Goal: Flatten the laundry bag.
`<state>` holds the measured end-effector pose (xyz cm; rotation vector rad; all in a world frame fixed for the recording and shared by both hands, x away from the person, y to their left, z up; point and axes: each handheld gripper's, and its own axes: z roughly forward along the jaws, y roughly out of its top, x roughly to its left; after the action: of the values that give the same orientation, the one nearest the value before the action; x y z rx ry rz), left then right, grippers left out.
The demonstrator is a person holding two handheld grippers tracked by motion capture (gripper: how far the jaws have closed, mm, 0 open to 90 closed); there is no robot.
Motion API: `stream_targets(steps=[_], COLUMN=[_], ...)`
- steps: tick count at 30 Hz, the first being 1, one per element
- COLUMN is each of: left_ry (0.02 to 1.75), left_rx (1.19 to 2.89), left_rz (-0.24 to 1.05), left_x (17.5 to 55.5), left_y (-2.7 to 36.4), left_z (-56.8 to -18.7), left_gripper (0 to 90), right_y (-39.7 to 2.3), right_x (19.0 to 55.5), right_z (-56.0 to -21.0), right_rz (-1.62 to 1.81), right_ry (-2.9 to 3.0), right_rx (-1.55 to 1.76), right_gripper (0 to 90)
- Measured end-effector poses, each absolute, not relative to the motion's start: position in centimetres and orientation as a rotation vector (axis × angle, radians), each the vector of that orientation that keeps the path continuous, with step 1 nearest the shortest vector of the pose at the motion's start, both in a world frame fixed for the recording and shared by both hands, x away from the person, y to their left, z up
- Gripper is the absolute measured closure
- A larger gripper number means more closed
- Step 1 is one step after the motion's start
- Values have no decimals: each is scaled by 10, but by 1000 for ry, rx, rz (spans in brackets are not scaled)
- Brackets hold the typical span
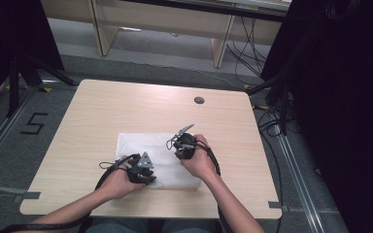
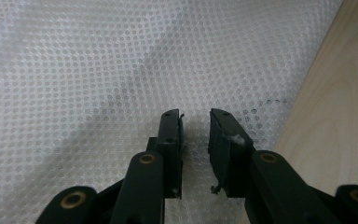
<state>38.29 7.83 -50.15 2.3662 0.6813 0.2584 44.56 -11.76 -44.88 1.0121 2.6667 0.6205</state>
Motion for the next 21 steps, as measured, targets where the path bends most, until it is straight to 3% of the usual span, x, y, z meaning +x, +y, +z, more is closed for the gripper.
stream_targets(steps=[4,11,21], left_ry=[685,586,585], left_rx=[2360,2355,2443], left_rz=[251,208,195], left_x=[382,369,381], left_y=[79,70,59], left_z=[-499,-482,-495], left_gripper=[721,852,866], right_y=[-119,-119,-122], right_x=[447,449,440], right_z=[-447,-446,-432], right_rz=[635,646,748], right_ry=[2656,2665,2649], right_rx=[988,979,1054], right_gripper=[884,885,885])
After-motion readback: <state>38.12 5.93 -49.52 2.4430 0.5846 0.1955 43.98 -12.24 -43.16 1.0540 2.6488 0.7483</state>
